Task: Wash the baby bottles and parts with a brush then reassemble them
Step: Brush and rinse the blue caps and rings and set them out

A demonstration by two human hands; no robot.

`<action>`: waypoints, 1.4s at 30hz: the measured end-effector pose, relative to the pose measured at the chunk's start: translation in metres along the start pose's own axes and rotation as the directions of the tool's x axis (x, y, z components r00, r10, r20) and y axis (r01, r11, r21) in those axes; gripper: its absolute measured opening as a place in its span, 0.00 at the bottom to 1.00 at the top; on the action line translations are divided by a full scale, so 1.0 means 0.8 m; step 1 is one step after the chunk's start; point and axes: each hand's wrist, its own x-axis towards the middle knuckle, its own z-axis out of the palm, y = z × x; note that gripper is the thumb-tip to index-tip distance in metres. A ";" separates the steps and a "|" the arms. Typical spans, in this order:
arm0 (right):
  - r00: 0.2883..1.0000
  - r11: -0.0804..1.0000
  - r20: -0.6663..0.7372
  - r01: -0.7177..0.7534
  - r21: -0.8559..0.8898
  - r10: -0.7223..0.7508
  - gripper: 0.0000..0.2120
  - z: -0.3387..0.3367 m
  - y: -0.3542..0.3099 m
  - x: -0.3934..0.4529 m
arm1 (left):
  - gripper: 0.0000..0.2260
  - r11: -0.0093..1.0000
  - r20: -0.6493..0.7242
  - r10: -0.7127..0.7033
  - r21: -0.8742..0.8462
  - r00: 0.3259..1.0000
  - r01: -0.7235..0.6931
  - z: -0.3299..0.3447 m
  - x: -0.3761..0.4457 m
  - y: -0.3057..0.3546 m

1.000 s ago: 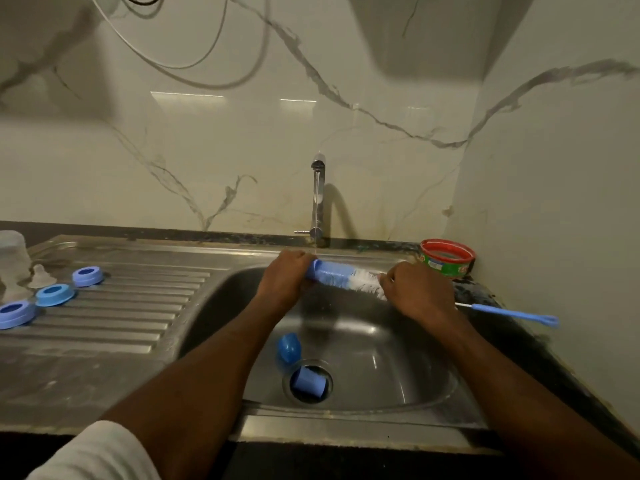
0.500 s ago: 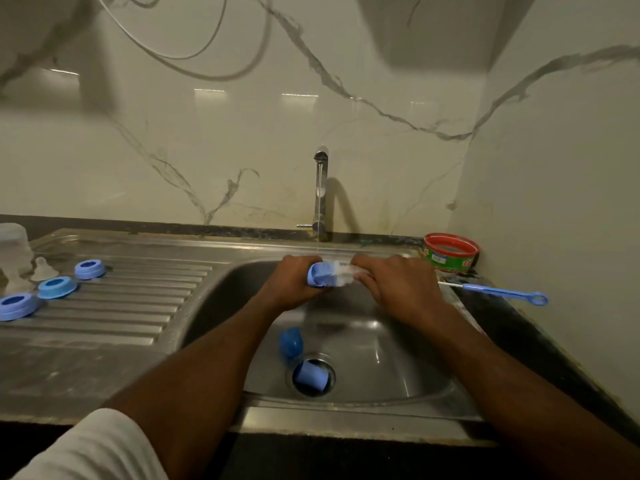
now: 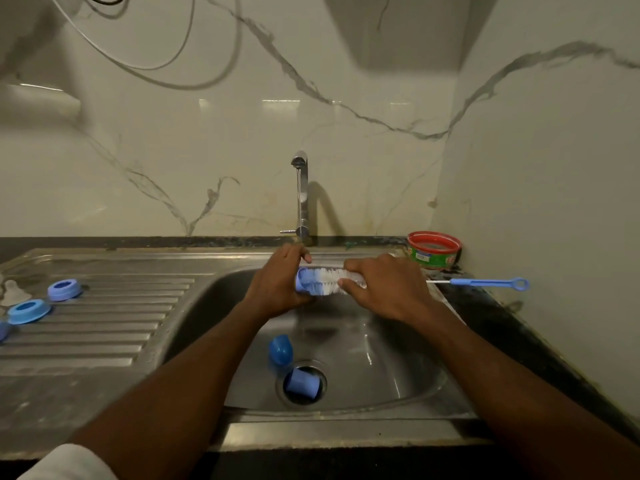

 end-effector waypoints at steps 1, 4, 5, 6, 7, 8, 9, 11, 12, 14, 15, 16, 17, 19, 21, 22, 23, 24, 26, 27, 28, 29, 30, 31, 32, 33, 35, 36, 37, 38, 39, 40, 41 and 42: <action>1.000 1.000 -0.020 -0.014 -0.023 0.013 0.18 -0.001 -0.003 0.001 | 0.30 0.999 0.055 -0.014 -0.048 0.998 0.016 0.005 -0.002 0.000; 0.990 0.989 -0.011 -0.144 -0.040 0.143 0.18 0.002 0.000 0.000 | 0.27 0.984 0.327 0.014 -0.171 0.945 0.045 0.013 -0.005 0.009; 0.981 0.980 0.010 -0.195 -0.043 0.195 0.18 0.003 0.004 -0.001 | 0.25 0.985 0.384 0.023 -0.168 0.923 0.045 0.013 -0.006 0.013; 0.970 0.971 0.048 -0.235 -0.040 0.237 0.19 0.005 0.008 -0.002 | 0.24 0.991 0.401 0.014 -0.131 0.916 0.042 0.012 -0.006 0.015; 0.960 0.964 0.091 -0.263 -0.026 0.264 0.20 0.007 0.012 -0.002 | 0.23 0.997 0.386 -0.009 -0.073 0.923 0.040 0.010 -0.005 0.017; 0.951 0.960 0.136 -0.281 -0.003 0.279 0.21 0.008 0.015 -0.002 | 0.22 0.999 0.340 -0.031 -0.013 0.940 0.038 0.007 -0.003 0.017; 0.945 0.958 0.167 -0.288 0.010 0.283 0.21 0.008 0.015 -0.001 | 0.21 0.998 0.291 -0.062 0.034 0.955 0.054 0.006 -0.001 0.015; 0.939 0.955 0.178 -0.296 -0.011 0.293 0.21 0.007 0.017 0.000 | 0.17 0.990 0.209 -0.116 0.104 0.971 0.096 0.001 0.000 0.004; 0.939 0.954 0.169 -0.298 -0.038 0.300 0.21 0.007 0.020 0.002 | 0.16 0.982 0.183 -0.148 0.147 0.972 0.122 -0.001 0.000 -0.004; 0.928 0.945 0.178 -0.319 -0.076 0.328 0.19 0.008 0.026 0.003 | 0.16 0.953 0.147 -0.214 0.248 0.966 0.173 -0.007 -0.006 -0.017; 0.921 0.941 0.194 -0.329 -0.077 0.338 0.19 0.009 0.029 0.003 | 0.17 0.937 0.140 -0.229 0.300 0.963 0.179 -0.009 -0.009 -0.020; 0.916 0.940 0.213 -0.332 -0.075 0.340 0.19 0.011 0.030 0.002 | 0.18 0.923 0.142 -0.222 0.349 0.965 0.161 -0.010 -0.011 -0.020; 0.912 0.941 0.233 -0.328 -0.078 0.337 0.19 0.013 0.031 0.001 | 0.19 0.911 0.146 -0.195 0.394 0.970 0.124 -0.009 -0.011 -0.017; 0.910 0.946 0.258 -0.311 -0.088 0.323 0.20 0.016 0.027 0.000 | 0.18 0.887 0.148 -0.116 0.460 0.982 0.036 -0.006 -0.007 -0.004; 0.915 0.950 0.258 -0.301 -0.079 0.311 0.20 0.019 0.023 0.001 | 0.17 0.861 0.149 -0.048 0.508 0.988 -0.035 0.000 0.000 0.006; 0.916 0.951 0.255 -0.299 -0.073 0.308 0.20 0.020 0.022 0.002 | 0.17 0.850 0.154 -0.030 0.524 0.988 -0.056 0.003 0.003 0.009; 0.918 0.952 0.254 -0.299 -0.068 0.306 0.20 0.020 0.022 0.002 | 0.16 0.836 0.162 -0.016 0.543 0.987 -0.075 0.006 0.005 0.010; 0.919 0.952 0.251 -0.298 -0.065 0.305 0.20 0.020 0.023 0.002 | 0.16 0.828 0.161 -0.013 0.556 0.987 -0.080 0.008 0.005 0.010; 0.918 0.951 0.249 -0.302 -0.064 0.308 0.20 0.019 0.025 0.001 | 0.17 0.826 0.124 -0.039 0.562 0.992 -0.038 0.012 0.003 0.007; 0.918 0.951 0.248 -0.304 -0.062 0.309 0.20 0.019 0.026 0.001 | 0.17 0.845 0.086 -0.078 0.534 0.993 0.020 0.014 0.000 0.004; 0.918 0.951 0.248 -0.303 -0.060 0.308 0.20 0.019 0.026 0.001 | 0.18 0.884 0.040 -0.133 0.457 0.990 0.101 0.016 -0.003 -0.001; 0.917 0.951 0.252 -0.304 -0.060 0.309 0.20 0.019 0.026 0.001 | 0.18 0.927 0.008 -0.213 0.317 0.977 0.200 0.020 -0.005 -0.007; 0.916 0.951 0.258 -0.304 -0.059 0.308 0.20 0.019 0.026 0.001 | 0.18 0.944 0.007 -0.301 0.142 0.953 0.297 0.022 -0.008 -0.011; 0.915 0.951 0.262 -0.303 -0.055 0.307 0.20 0.020 0.025 0.002 | 0.19 0.928 0.033 -0.373 0.005 0.927 0.373 0.024 -0.008 -0.014; 0.916 0.953 0.263 -0.300 -0.053 0.303 0.20 0.020 0.025 0.002 | 0.19 0.904 0.050 -0.419 -0.077 0.907 0.421 0.026 -0.009 -0.016; 0.916 0.953 0.266 -0.297 -0.052 0.300 0.20 0.021 0.024 0.002 | 0.20 0.883 0.057 -0.451 -0.120 0.891 0.455 0.028 -0.009 -0.019; 0.917 0.954 0.265 -0.292 -0.063 0.298 0.20 0.022 0.022 0.002 | 0.21 0.860 0.061 -0.482 -0.158 0.874 0.485 0.031 -0.007 -0.019; 0.918 0.955 0.262 -0.289 -0.069 0.297 0.20 0.023 0.022 0.002 | 0.21 0.857 0.063 -0.483 -0.168 0.873 0.486 0.032 -0.007 -0.019; 0.917 0.954 0.264 -0.291 -0.070 0.299 0.20 0.022 0.021 0.001 | 0.21 0.855 0.071 -0.482 -0.177 0.873 0.487 0.034 -0.005 -0.018; 0.916 0.954 0.267 -0.292 -0.068 0.299 0.20 0.023 0.021 0.001 | 0.21 0.853 0.076 -0.483 -0.183 0.872 0.489 0.036 -0.004 -0.018; 0.915 0.954 0.272 -0.293 -0.063 0.299 0.21 0.023 0.020 0.001 | 0.21 0.850 0.077 -0.487 -0.188 0.870 0.493 0.037 -0.003 -0.018; 0.914 0.954 0.275 -0.293 -0.060 0.298 0.21 0.023 0.020 0.001 | 0.21 0.846 0.073 -0.492 -0.195 0.867 0.496 0.038 -0.003 -0.018; 0.913 0.954 0.279 -0.293 -0.056 0.297 0.21 0.023 0.020 0.001 | 0.21 0.839 0.068 -0.501 -0.207 0.863 0.503 0.039 -0.002 -0.018; 0.913 0.955 0.282 -0.293 -0.052 0.295 0.21 0.024 0.020 0.001 | 0.22 0.833 0.065 -0.509 -0.216 0.859 0.510 0.039 -0.001 -0.018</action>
